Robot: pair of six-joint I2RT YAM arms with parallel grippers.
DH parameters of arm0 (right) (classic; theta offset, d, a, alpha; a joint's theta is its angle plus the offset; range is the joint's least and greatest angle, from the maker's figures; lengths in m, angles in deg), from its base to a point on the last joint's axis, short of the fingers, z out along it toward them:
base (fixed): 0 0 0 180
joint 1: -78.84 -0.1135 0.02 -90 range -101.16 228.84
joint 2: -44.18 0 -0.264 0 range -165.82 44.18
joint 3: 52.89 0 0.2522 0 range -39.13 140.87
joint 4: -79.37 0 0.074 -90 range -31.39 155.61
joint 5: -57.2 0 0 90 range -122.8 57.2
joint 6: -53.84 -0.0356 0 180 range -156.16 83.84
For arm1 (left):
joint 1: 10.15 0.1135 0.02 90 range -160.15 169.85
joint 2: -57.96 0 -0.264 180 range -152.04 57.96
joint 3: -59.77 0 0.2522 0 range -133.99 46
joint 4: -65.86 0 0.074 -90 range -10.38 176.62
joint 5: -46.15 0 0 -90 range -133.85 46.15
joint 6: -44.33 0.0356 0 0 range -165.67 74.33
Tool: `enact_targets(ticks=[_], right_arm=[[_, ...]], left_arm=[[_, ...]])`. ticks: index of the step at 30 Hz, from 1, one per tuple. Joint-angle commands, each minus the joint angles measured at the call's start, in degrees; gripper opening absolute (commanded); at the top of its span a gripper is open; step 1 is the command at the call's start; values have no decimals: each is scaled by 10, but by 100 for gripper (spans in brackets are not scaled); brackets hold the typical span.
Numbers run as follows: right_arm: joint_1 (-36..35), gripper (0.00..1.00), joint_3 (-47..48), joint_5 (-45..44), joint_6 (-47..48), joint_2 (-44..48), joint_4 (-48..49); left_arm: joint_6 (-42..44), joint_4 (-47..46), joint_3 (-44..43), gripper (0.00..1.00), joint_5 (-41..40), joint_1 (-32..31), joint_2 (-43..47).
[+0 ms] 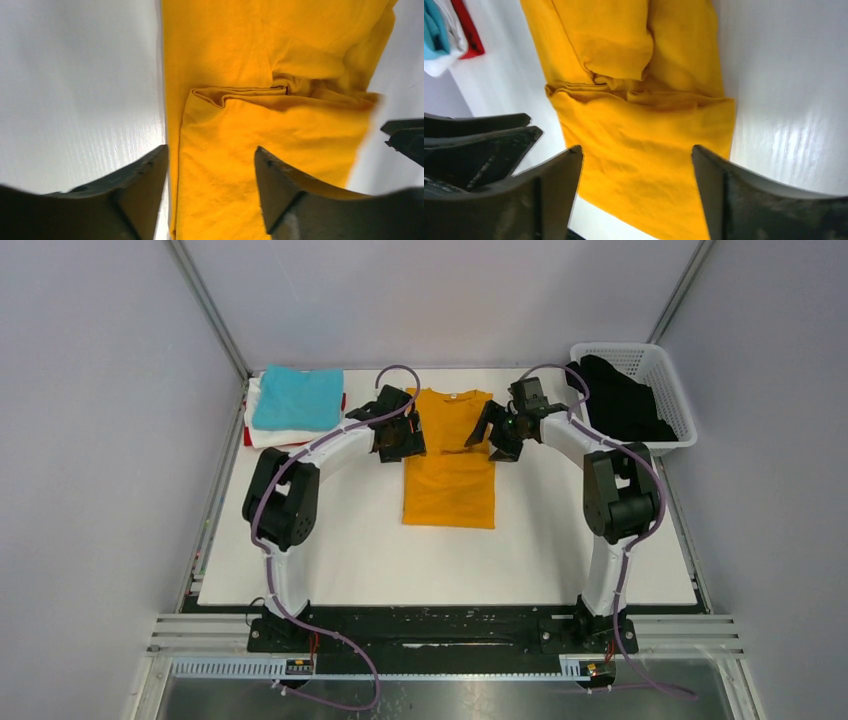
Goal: Fold and stack the t-shirts
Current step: Fold the folded rectangular tshirt in 1/3 of the way, then grab one side of the 2/3 rectangular tshirt with both arms
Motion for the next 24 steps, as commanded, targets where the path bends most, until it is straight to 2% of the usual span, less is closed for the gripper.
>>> enact_targets(ticks=[1,5,11,15,18,21,24], right_arm=[[7,99,15,-5,30,1,11],[7,100,-93,-29,37,73,14],[-17,99,-291,-41,22,206,22],[-48,97,-358,-42,12,241,44],[-61,84,-367,-32,8,223,49],[-70,74,-370,-48,9,204,64],[-72,63,-361,-61,8,182,67]], left_arm=[[8,-12,10,70,29,8,40],[-17,-62,138,81,58,7,126],[-65,-106,305,80,98,-25,208],[-88,-139,358,71,95,-43,216],[-98,-148,364,59,97,-45,196],[-97,-155,360,53,89,-46,174],[-95,-148,345,39,95,-47,152]])
